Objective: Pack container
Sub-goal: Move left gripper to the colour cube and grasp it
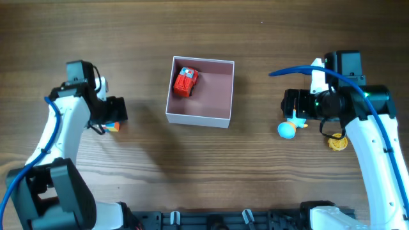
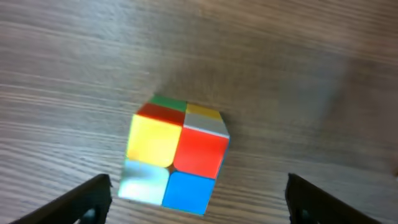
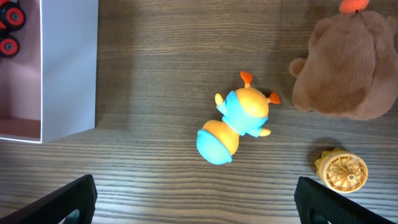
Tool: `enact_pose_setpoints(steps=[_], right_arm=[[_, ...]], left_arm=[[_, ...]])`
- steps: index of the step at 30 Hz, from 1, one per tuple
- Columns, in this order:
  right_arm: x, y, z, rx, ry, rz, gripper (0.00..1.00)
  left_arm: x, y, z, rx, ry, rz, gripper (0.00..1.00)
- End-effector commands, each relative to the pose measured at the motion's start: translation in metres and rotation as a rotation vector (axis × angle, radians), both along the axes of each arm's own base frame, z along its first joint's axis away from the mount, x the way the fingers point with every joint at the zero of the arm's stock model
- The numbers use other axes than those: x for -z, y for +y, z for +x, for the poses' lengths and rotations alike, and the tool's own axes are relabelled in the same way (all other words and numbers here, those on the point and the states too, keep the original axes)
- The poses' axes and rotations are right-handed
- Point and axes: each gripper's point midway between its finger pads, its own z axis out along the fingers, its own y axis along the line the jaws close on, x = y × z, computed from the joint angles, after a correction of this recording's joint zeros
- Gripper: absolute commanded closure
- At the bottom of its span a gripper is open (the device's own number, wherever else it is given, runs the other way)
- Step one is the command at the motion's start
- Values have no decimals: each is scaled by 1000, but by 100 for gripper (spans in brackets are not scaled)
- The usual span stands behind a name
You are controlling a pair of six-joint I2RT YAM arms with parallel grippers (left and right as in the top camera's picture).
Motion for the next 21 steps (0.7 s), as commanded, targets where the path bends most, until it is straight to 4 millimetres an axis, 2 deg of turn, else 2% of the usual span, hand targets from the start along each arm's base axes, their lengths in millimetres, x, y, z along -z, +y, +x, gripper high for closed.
enact_pose_setpoints(steps=[1, 5, 7, 10, 13, 14, 15, 16, 21], right_arm=[[-7, -3, 6, 3, -22, -16, 0], [-6, -3, 5, 3, -18, -16, 0], [-6, -3, 5, 3, -17, -16, 0], [-6, -3, 4, 3, -14, -17, 0], [-6, -3, 4, 3, -14, -17, 0], [-6, -3, 4, 3, -14, -17, 0], [-6, -3, 4, 3, -14, -17, 0], [-6, -3, 4, 3, -13, -17, 0], [-6, -3, 3, 4, -11, -17, 0]], left_arm=[[19, 1, -12, 29, 31, 22, 6], [28, 3, -8, 30, 26, 31, 7], [37, 3, -8, 33, 46, 27, 16], [49, 3, -8, 32, 71, 22, 23], [50, 3, -8, 32, 74, 21, 28], [50, 3, -8, 33, 74, 21, 32], [50, 3, -8, 33, 74, 21, 42], [50, 3, -8, 33, 74, 21, 47], [50, 3, -8, 32, 74, 21, 54]])
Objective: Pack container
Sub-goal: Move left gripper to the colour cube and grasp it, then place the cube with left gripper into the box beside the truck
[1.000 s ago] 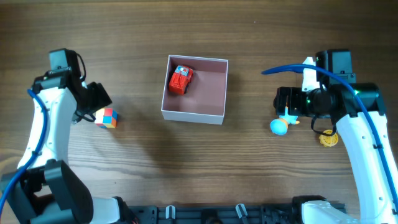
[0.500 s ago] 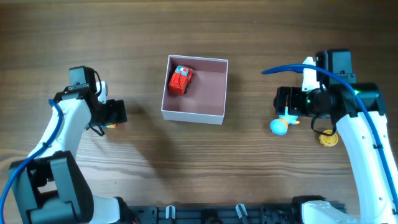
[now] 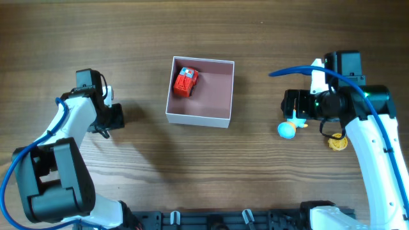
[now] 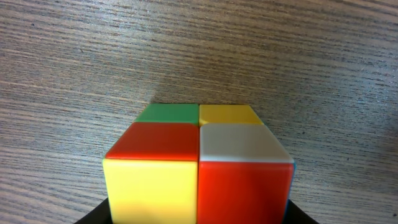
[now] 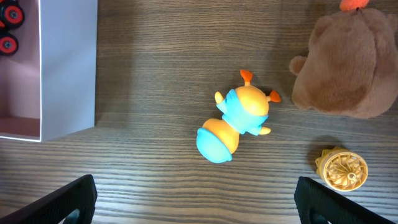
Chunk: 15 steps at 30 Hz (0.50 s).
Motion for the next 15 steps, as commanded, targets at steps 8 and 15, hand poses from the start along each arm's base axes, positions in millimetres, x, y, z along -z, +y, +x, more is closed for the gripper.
enact_pose_setpoints(steps=[8, 15], right_arm=[[-6, -3, 5, 3, -17, -17, 0], [-6, -3, 5, 3, -18, -17, 0]], left_arm=[[4, -1, -1, 9, 10, -1, 69], [-63, -12, 29, 23, -131, 8, 96]])
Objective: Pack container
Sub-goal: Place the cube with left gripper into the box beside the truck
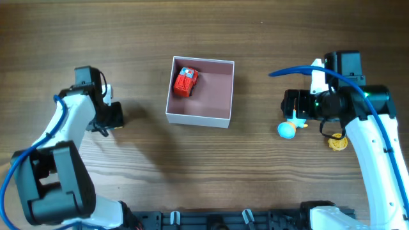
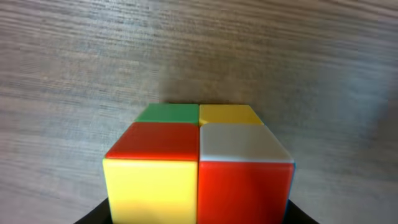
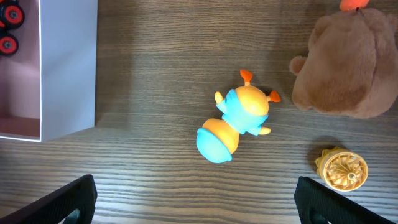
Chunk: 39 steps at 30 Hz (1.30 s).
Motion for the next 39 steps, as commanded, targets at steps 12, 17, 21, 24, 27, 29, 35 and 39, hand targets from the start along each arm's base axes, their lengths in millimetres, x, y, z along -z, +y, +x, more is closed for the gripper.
enact_pose_setpoints(steps=[12, 17, 21, 24, 27, 29, 35, 39], right_arm=[[-7, -3, 7, 3, -25, -16, 0], [-7, -3, 7, 4, -25, -16, 0], [-7, -3, 7, 3, -25, -16, 0], [-7, -3, 6, 3, -25, -16, 0], [-7, -3, 6, 4, -23, -16, 0], [-7, -3, 6, 3, -21, -16, 0], [-7, -3, 6, 3, -21, -16, 0], [-7, -3, 6, 3, -21, -16, 0]], left_arm=[[-212, -256, 80, 510, -727, -143, 96], [-120, -290, 84, 584, -521, -112, 96], [-48, -289, 86, 592, -366, -67, 96], [-28, -290, 94, 589, -357, -62, 96], [-28, -293, 105, 582, -397, -69, 95], [-30, -295, 110, 579, -420, -75, 80], [-32, -294, 113, 577, -436, -67, 28], [-38, -295, 114, 577, -447, -70, 26]])
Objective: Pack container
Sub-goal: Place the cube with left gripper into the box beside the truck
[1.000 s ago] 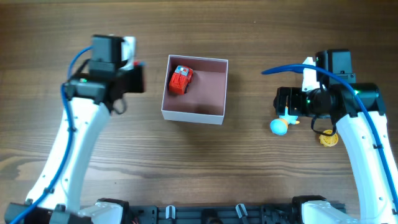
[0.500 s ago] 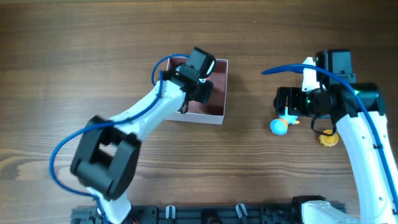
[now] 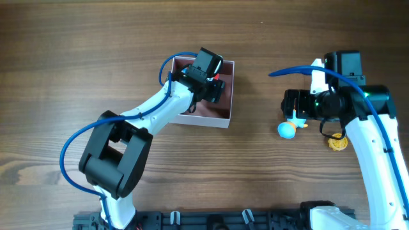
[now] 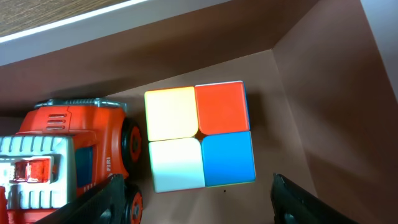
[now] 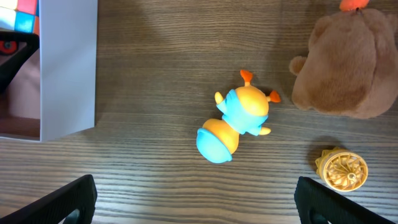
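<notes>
The colour cube (image 4: 199, 137) lies on the floor of the white box (image 3: 198, 120), right beside the red toy truck (image 4: 68, 155). My left gripper (image 4: 199, 208) hangs open just above the cube, its fingers clear of it on both sides; overhead, the left gripper (image 3: 208, 80) covers the box's far part. At the right, my right gripper (image 5: 196, 202) stands open above the table near a blue-and-orange duck toy (image 5: 239, 124), holding nothing.
A brown plush (image 5: 348, 68) sits to the right of the duck and a small gold round toy (image 5: 341, 170) lies nearer the front. The box's white wall (image 5: 68, 68) shows at the left of the right wrist view.
My left gripper was shut on the cube at the table's left side; now it is over the box and open, with the cube lying inside beside the truck. The right arm has not moved.
First my left gripper stood open over the cube on the table at the far left. Then it was shut on the cube there, and still held it a moment later. Now the cube rests in the box, let go. The right arm stayed put throughout.
</notes>
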Tool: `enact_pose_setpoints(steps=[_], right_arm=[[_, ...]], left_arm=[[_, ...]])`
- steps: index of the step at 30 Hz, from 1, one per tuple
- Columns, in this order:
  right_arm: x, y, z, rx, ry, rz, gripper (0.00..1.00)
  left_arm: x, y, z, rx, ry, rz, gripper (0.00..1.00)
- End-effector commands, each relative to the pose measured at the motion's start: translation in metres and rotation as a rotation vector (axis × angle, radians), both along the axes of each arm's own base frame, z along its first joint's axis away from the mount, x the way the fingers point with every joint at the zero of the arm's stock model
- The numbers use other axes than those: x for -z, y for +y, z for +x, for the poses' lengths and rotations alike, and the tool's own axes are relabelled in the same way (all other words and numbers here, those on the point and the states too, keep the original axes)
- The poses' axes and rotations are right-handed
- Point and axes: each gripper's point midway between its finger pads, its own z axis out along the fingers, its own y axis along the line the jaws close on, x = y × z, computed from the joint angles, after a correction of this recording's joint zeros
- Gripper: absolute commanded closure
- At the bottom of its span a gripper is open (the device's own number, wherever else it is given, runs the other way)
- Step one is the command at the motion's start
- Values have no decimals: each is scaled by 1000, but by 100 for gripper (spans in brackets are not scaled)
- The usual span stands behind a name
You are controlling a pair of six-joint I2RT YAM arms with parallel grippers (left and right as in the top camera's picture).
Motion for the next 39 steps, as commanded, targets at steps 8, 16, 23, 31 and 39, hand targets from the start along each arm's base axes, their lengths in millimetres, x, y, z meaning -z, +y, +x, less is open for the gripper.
enact_pose_setpoints(steps=[8, 16, 23, 31, 39], right_arm=[[-7, -3, 5, 3, -20, -17, 0], [-6, -3, 4, 3, -16, -17, 0], [-6, -3, 4, 3, -15, -17, 0], [-6, -3, 3, 3, -9, -17, 0], [-6, -3, 4, 3, -13, -17, 0]], left_arm=[[-94, -31, -12, 118, -163, -126, 66], [-39, -44, -14, 174, -53, -110, 96], [-8, -57, -2, 209, -59, -121, 96], [1, -35, 25, 231, -176, 48, 96], [13, -13, 26, 188, -149, 143, 96]])
